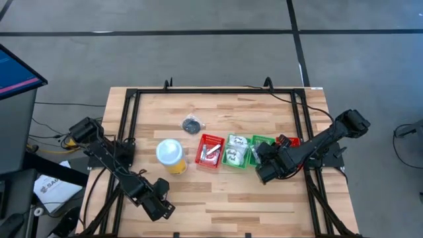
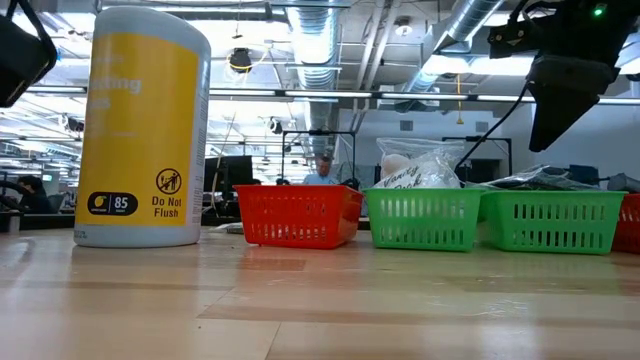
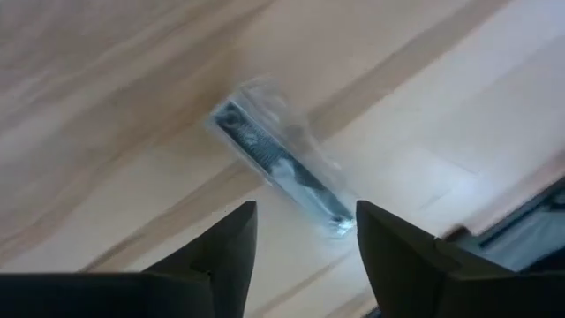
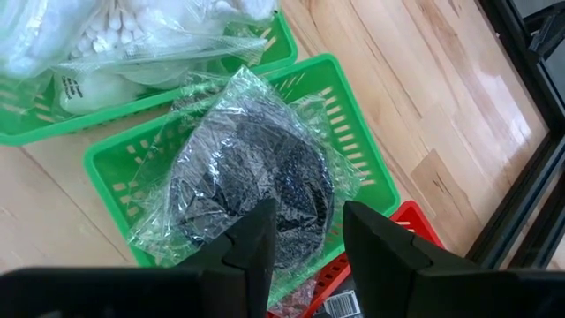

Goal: Pick & Place Travel size toiletries
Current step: Put the nail cutter into the left red bin

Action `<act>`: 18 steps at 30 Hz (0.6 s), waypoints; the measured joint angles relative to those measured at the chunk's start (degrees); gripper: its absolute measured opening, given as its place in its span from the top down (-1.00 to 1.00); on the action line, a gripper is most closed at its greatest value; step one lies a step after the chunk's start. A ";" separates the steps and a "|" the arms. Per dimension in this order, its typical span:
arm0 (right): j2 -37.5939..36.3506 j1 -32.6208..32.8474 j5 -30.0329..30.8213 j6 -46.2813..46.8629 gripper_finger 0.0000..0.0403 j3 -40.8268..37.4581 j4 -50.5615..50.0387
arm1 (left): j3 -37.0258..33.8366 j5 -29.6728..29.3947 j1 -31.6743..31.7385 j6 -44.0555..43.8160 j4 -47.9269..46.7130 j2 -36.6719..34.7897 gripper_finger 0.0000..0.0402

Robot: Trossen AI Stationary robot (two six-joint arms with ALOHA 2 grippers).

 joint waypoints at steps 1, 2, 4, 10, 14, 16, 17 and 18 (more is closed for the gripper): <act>0.00 0.00 0.00 -0.02 0.39 0.00 0.00 | 0.00 -0.01 0.00 -0.09 0.55 0.00 0.06; 0.00 0.00 0.00 0.00 0.39 0.00 0.00 | 0.02 -0.11 0.00 -0.16 0.86 0.00 0.05; 0.00 0.00 0.00 -0.02 0.39 0.00 0.00 | 0.00 -0.72 0.00 -0.30 0.77 0.00 0.04; 0.00 0.00 0.00 -0.01 0.39 0.00 0.04 | 0.00 -1.38 0.85 -0.67 2.57 2.15 0.01; 0.00 0.00 -0.02 0.00 0.39 0.00 0.24 | 0.04 2.79 1.73 -0.74 5.08 5.34 0.01; 0.00 0.00 -0.02 -0.01 0.39 0.00 0.26 | 0.22 3.39 1.77 -0.72 4.92 6.19 0.01; 0.00 -0.04 -0.02 -0.02 0.39 0.00 0.39 | 0.22 3.38 1.93 -0.72 4.95 6.45 0.01; 0.00 -0.04 -0.02 -0.02 0.39 0.00 0.46 | 0.20 3.51 2.08 -0.72 4.97 6.51 0.01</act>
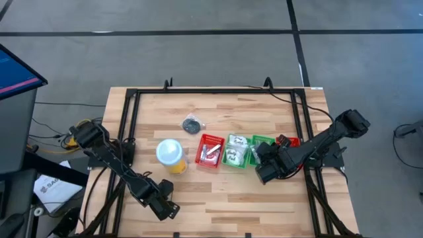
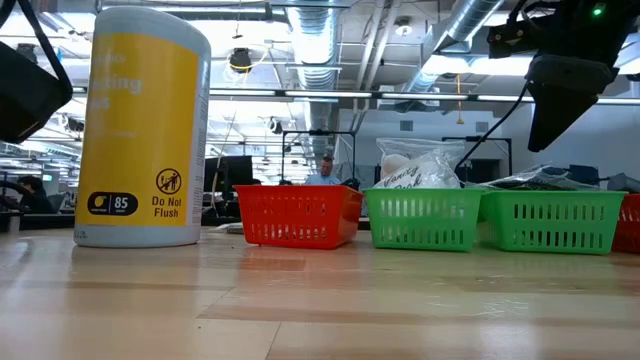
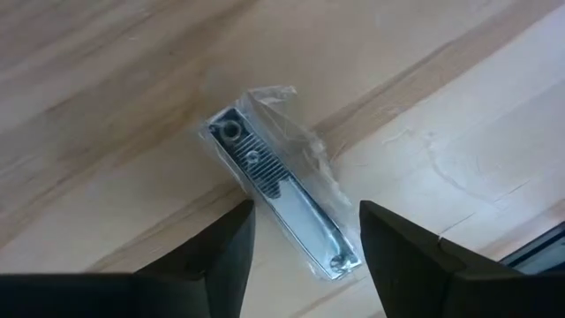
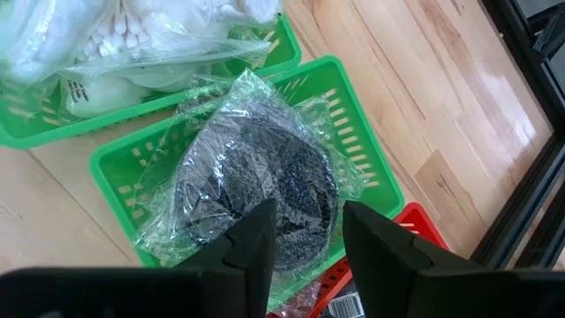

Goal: Pick & Place Travel size toiletries
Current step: Put the nail cutter into the left red bin

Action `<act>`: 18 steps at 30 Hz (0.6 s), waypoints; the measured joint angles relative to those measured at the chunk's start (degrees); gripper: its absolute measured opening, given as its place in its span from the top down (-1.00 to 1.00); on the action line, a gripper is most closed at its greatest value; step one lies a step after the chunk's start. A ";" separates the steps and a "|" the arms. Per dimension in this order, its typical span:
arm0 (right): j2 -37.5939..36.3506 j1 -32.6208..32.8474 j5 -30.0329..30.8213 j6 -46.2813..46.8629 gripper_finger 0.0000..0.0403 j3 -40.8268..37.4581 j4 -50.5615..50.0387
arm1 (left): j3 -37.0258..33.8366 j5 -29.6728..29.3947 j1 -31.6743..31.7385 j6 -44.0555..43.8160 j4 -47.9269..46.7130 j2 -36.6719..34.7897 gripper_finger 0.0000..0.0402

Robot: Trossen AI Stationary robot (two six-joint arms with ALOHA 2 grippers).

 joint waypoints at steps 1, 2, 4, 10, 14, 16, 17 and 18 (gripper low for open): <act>0.00 0.00 0.00 0.00 0.39 0.00 0.04 | -0.01 -0.06 0.03 0.08 0.02 0.02 0.01; 0.00 0.00 0.00 0.00 0.39 0.00 0.02 | -0.01 -0.40 0.02 0.19 0.06 0.02 0.02; 0.00 0.00 0.00 0.00 0.39 0.00 0.13 | -0.05 -0.50 -0.03 0.23 0.01 0.05 0.04; 0.00 0.00 0.00 -0.04 0.39 0.00 0.46 | -0.07 -0.45 -0.03 0.31 -1.21 0.13 0.31; 0.00 0.00 0.00 -0.04 0.39 0.00 0.46 | -0.08 -0.43 -0.05 0.31 -2.31 0.20 0.56; 0.00 0.00 0.00 -0.04 0.39 0.00 0.47 | -0.09 -0.45 -0.05 0.32 -2.64 0.20 0.69; 0.00 0.00 0.00 -0.04 0.39 0.00 0.48 | -0.09 -0.45 -0.05 0.44 -2.69 0.20 0.75; 0.00 0.00 0.00 -0.04 0.39 0.00 0.48 | -0.09 -0.37 -0.05 0.54 -2.79 0.20 0.80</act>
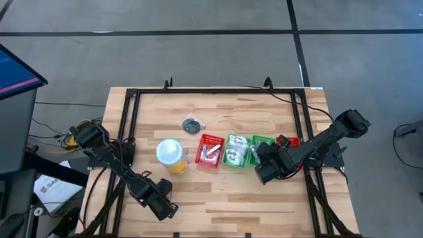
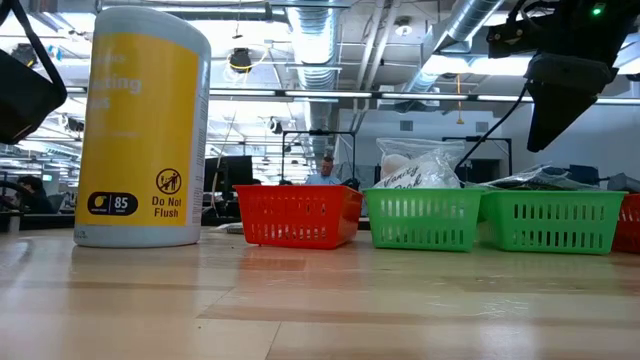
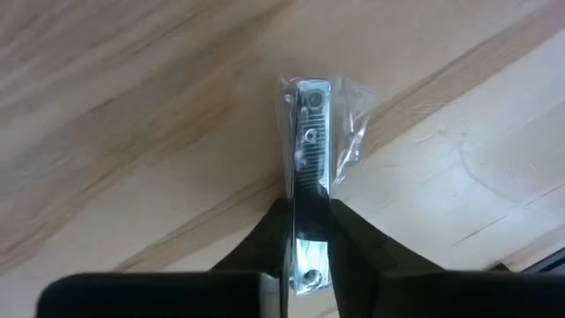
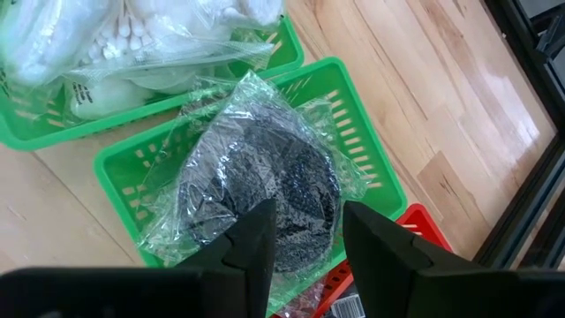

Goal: Pick & Place Travel size toiletries
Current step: Put the nail cutter into the left red bin

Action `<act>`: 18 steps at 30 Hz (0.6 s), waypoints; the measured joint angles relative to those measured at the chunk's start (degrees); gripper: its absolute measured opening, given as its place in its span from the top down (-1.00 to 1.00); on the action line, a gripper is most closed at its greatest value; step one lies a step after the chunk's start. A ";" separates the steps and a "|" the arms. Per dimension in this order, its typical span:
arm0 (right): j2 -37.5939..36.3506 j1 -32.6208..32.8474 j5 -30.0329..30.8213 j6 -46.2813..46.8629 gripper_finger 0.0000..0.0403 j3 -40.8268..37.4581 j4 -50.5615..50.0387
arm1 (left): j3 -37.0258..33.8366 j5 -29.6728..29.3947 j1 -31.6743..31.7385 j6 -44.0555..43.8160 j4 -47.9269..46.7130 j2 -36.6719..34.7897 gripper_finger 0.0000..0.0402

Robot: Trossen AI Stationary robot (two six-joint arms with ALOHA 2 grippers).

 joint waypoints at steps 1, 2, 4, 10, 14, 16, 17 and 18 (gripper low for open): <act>0.00 0.00 0.00 0.00 0.39 0.00 -0.01 | 0.00 0.29 0.00 0.05 -0.01 0.01 0.81; 0.00 0.00 0.00 0.00 0.39 0.00 0.00 | -0.02 0.44 0.00 0.13 -0.03 0.02 0.81; 0.00 0.00 0.00 0.00 0.39 0.00 0.02 | -0.02 0.42 0.00 0.96 -0.05 0.04 0.81; 0.00 0.00 0.00 0.00 0.39 0.00 0.09 | -0.04 0.42 -0.04 1.73 -0.22 0.07 0.81; 0.00 0.00 0.00 0.00 0.39 0.00 0.09 | -0.01 0.40 -0.07 2.31 -0.27 0.05 0.81; 0.00 0.00 0.00 0.00 0.39 0.00 0.11 | 0.25 0.13 -0.07 3.63 -0.25 -0.32 0.81; 0.00 -0.01 0.00 0.00 0.39 0.00 0.12 | 0.43 -0.19 -0.09 3.82 -0.34 -0.65 0.81; 0.00 -0.01 0.00 0.00 0.39 0.00 0.13 | 0.57 -0.68 -0.09 3.98 -0.44 -1.03 0.81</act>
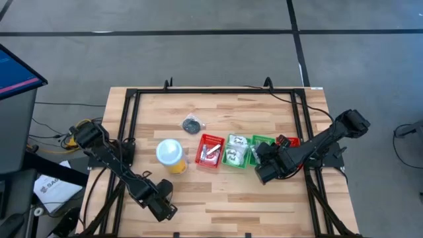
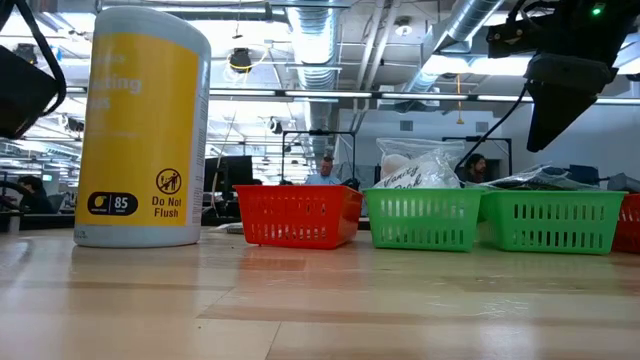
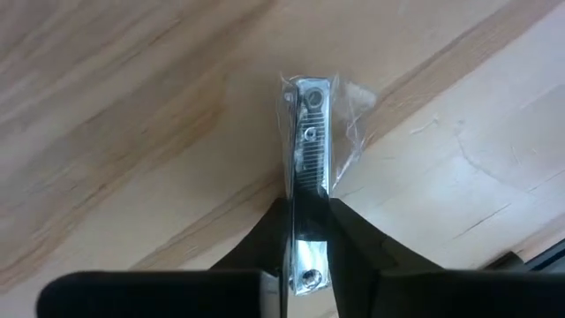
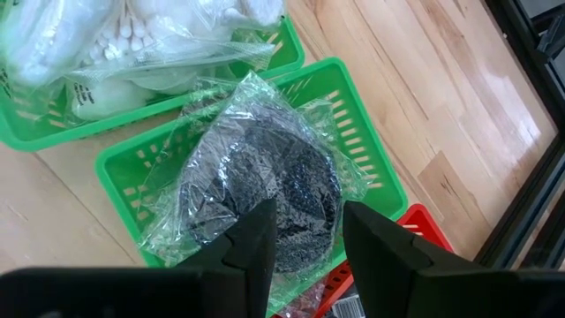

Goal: Pick & Place Travel size toiletries
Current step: Put the nail cutter into the left red bin

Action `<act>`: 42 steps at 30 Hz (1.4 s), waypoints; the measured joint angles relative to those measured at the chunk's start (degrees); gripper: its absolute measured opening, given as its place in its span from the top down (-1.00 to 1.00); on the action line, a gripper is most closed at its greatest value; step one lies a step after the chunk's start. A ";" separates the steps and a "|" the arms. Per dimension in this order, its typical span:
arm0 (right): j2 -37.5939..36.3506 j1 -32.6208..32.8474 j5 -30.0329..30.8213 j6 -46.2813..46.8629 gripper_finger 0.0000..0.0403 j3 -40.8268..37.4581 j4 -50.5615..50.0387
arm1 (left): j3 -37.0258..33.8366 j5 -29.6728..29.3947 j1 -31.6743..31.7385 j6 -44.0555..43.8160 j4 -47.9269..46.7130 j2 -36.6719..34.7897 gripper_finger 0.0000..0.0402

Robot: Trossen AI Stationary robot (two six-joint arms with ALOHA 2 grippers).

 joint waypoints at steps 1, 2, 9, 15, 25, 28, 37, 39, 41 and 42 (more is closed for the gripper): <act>0.00 -0.01 0.00 0.00 0.39 0.00 0.00 | 0.03 -0.90 -0.03 0.53 -0.04 -0.37 0.81; 0.00 -0.01 0.00 0.00 0.39 0.00 0.00 | 0.13 -2.42 -0.19 1.27 -0.06 -0.79 0.81; 0.00 -0.01 0.00 -0.02 0.39 0.00 0.01 | 0.55 -6.49 -0.74 2.37 0.83 -3.46 0.81; 0.00 -0.03 0.00 -0.11 0.39 0.00 0.02 | 1.06 -9.06 -0.34 7.93 7.30 -4.13 0.81; 0.00 -0.38 0.00 -0.11 0.39 0.00 0.04 | 9.25 -10.88 3.48 24.33 9.50 -4.30 0.81; 0.00 -0.49 0.00 -0.10 0.39 0.00 0.04 | 11.28 -10.33 5.45 29.88 9.40 -4.30 0.81; 0.00 -0.47 0.00 -0.55 0.39 0.00 0.13 | 15.86 -6.25 12.08 42.31 9.49 -4.30 0.81; 0.00 -0.47 0.00 -0.55 0.39 0.00 0.13 | 16.55 -4.97 13.48 44.56 9.49 -4.30 0.81; 0.00 -0.47 0.00 -0.55 0.39 0.00 0.13 | 17.24 -3.96 14.81 46.29 9.48 -4.30 0.81; 0.00 -0.47 0.00 -0.55 0.39 0.00 0.11 | 17.62 -3.60 15.41 47.41 9.47 -4.30 0.81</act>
